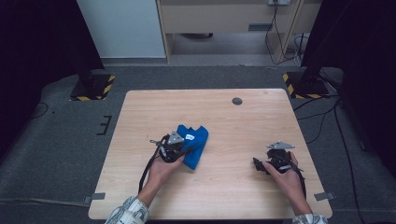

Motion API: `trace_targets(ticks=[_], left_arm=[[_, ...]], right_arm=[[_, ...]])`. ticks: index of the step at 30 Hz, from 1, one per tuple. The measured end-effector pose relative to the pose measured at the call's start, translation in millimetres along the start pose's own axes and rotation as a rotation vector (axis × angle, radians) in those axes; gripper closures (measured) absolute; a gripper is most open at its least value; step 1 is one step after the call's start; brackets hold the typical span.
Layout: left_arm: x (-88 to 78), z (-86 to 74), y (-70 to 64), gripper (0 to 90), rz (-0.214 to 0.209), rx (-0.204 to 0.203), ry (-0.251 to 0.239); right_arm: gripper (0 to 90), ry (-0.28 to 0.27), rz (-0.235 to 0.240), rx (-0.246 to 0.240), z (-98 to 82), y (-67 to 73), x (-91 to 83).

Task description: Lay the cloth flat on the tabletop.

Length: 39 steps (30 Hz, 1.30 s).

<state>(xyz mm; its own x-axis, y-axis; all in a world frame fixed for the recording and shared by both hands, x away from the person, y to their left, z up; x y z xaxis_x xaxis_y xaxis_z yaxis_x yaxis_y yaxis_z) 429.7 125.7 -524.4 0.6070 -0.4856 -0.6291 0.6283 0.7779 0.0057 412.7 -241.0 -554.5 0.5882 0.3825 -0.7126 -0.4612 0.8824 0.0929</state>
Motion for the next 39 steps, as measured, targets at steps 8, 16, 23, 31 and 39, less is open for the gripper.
trace_targets(ticks=[8, 16, 23, 31, 39], left_arm=[[9.4, 6.4, -17.1, 83.7, -0.035, 0.024, -0.008], [18.1, 10.8, -38.0, 83.6, -0.075, 0.061, -0.017], [25.3, 12.1, -43.5, 82.6, -0.081, 0.061, -0.015], [27.1, 12.6, -45.5, 63.7, -0.06, 0.04, -0.02], [8.8, 12.8, -44.0, 41.0, -0.042, 0.052, -0.058]], right_arm=[[12.0, -0.018, 0.011, -0.01, 3.5, 1.9, -4.1], [17.1, -0.026, 0.016, -0.019, 5.3, 2.4, -6.3], [26.3, -0.052, 0.024, -0.025, 9.2, 3.9, -10.3], [38.7, -0.092, 0.087, -0.046, 19.7, 14.7, -14.2], [48.2, -0.088, 0.171, -0.088, 31.3, 31.5, -11.6]])
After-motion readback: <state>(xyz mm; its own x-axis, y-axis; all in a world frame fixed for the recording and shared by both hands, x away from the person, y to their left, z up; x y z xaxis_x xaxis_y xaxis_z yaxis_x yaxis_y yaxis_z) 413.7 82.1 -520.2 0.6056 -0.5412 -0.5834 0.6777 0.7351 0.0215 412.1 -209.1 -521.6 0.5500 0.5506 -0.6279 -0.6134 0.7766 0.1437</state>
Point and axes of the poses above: each handheld gripper's, and its own axes: x roughly forward along the jaws, z roughly out of its top, y roughly to its left, the point moved 3 cm from there along x, roughly forward along the jaws, and after that the axes turned 8 degrees about z, right-handed, at the moved point
